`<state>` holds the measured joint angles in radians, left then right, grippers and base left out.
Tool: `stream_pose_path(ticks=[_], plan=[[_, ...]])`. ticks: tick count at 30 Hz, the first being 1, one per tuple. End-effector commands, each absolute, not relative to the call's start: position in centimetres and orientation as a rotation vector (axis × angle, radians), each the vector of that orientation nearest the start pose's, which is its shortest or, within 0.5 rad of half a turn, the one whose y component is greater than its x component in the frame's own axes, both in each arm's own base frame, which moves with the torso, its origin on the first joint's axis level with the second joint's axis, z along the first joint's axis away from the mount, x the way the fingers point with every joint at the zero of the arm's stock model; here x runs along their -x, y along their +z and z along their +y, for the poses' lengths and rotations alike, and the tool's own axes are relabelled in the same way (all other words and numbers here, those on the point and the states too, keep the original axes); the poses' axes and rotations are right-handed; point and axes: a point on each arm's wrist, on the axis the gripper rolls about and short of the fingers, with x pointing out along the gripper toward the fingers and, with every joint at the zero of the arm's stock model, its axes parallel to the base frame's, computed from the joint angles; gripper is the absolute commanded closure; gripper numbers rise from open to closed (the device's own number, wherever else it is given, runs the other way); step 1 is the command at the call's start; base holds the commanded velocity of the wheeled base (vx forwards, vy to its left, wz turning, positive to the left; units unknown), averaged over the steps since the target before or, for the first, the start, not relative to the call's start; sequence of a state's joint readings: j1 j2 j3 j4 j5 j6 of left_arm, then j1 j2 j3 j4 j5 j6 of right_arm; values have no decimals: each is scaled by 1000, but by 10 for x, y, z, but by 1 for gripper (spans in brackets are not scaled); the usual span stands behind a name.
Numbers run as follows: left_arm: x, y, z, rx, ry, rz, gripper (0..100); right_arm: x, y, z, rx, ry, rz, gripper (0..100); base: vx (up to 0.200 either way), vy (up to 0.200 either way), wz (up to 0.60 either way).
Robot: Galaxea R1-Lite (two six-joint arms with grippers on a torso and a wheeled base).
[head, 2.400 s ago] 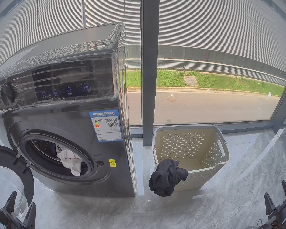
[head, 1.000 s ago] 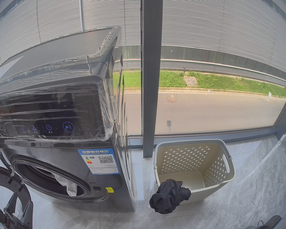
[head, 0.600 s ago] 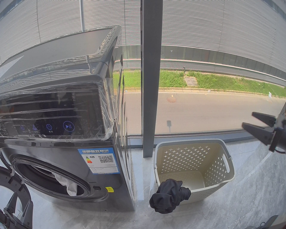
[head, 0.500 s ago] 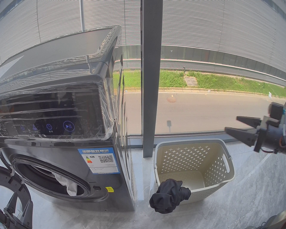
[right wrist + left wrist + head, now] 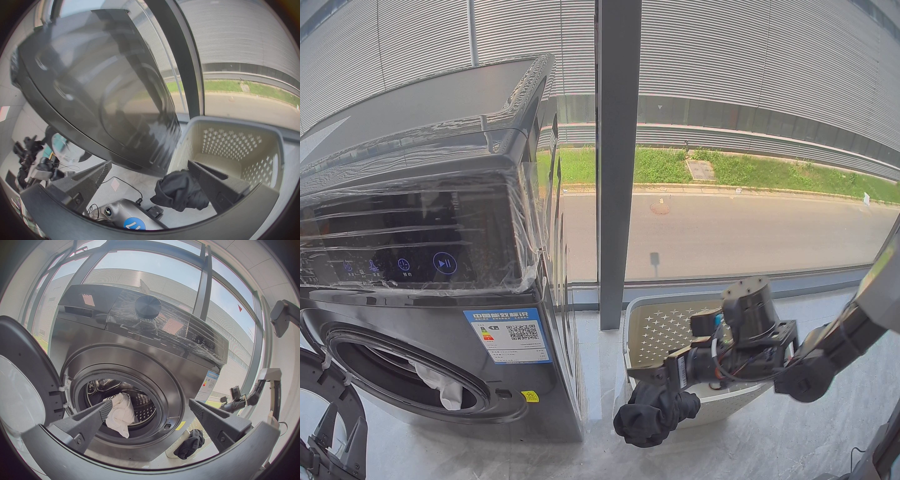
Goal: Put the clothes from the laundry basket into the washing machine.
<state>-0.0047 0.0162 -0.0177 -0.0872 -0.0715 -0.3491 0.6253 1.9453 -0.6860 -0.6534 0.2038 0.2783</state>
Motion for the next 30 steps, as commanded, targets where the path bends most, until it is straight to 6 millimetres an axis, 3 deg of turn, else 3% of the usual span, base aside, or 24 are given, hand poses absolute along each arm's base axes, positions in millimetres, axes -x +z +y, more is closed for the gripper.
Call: stream_pose_path(ticks=[1,5,19,25,30], plan=[[23,85,-1,353,-87,-77,0,-250,12,225,-82,662,885,0,0,0,0],[23,85,-1,353,-87,-75,0,-252,3,224,-91,560,894,0,0,0,0],[23,85,-1,352,-78,-77,0,-259,12,214,-159,320,815,0,0,0,0],[23,85,-1,352,-76,-77,0,-266,18,204,-186,275,794,0,0,0,0],[23,85,-1,352,-76,-77,0,-263,7,201,-169,264,829,0,0,0,0]])
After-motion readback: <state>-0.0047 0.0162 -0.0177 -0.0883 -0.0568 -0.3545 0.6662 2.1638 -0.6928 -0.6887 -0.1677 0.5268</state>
